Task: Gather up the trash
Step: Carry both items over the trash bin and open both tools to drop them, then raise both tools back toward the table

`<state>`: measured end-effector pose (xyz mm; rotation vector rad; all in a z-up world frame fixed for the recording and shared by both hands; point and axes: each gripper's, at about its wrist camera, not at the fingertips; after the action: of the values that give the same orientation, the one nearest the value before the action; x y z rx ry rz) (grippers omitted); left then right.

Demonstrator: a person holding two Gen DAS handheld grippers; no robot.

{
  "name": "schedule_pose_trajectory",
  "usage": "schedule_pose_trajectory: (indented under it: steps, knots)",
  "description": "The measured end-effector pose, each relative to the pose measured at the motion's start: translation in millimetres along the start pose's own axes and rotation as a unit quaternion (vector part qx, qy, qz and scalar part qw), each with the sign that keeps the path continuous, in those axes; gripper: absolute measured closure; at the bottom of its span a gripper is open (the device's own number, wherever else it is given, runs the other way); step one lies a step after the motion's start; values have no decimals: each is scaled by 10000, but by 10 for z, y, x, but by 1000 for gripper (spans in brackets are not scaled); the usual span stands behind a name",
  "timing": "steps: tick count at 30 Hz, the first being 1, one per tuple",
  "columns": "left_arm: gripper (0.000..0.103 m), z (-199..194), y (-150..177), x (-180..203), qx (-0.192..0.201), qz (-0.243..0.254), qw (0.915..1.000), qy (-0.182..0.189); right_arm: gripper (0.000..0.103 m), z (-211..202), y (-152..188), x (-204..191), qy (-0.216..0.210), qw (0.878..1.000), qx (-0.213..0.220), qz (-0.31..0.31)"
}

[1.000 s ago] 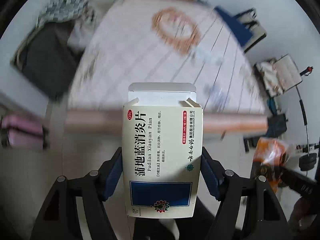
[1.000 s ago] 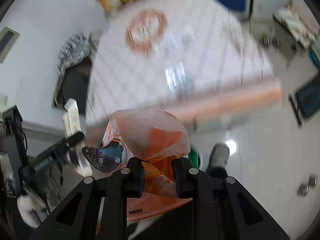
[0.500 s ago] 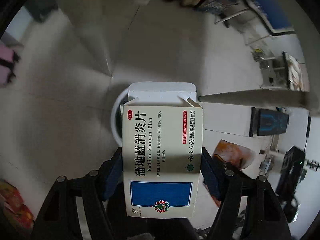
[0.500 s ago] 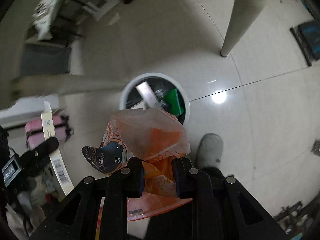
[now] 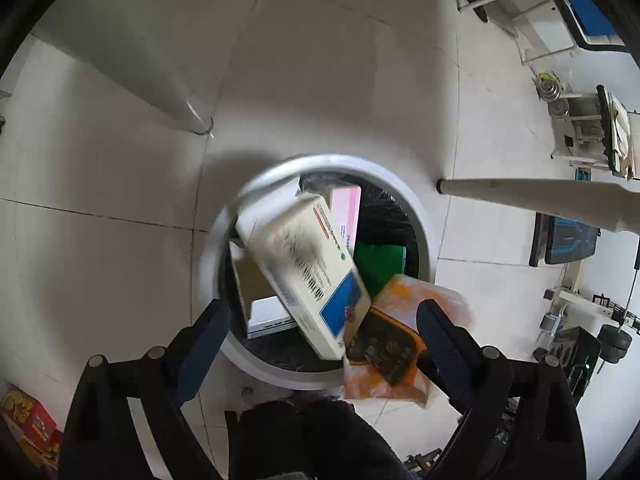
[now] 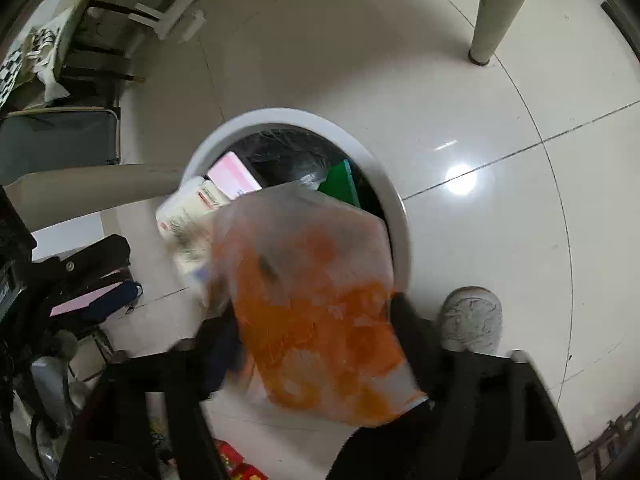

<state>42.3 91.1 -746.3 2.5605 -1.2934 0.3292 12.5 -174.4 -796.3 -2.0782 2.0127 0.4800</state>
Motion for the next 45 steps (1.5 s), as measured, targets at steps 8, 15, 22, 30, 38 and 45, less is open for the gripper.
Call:
schedule_pose_trajectory:
  steps: [8,15,22,30,38,45]
  knots:
    - [8,-790,369,-68,673,145,9945,-795,4,-660,0,-293,75,9980,357,-523]
    - [8,-1397,895,93,743,338,9882,-1299,3,-1463,184,-494,1107,9844,483,-1281]
    - [8,-2167,1364,499,693,602,9875,-1282,3,-2438,437,-940,1359,9746,446,-1724]
    - [8,-3051,1673,978,815,933,9844,-1249,3,-3758,840,-1451,1285,9712,606,-1915]
    - [8,-3887,1960,1171,1212,1152,9791,-1162,3,-4819,1206,-1743,1146,9722,908,-1827]
    - [8,-4440,2056,1240,1580,1248,9742,-1017,3,-5469,1408,-1950,809,9757,1168,-1669]
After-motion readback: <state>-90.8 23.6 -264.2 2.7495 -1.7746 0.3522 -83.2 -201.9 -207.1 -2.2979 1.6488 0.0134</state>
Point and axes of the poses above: each gripper's, at about its wrist camera, not at the fingertips, and z roughly the way its jaws point, x to its right, y to its underside, and after that the axes turned 3 degrees about x, right-handed
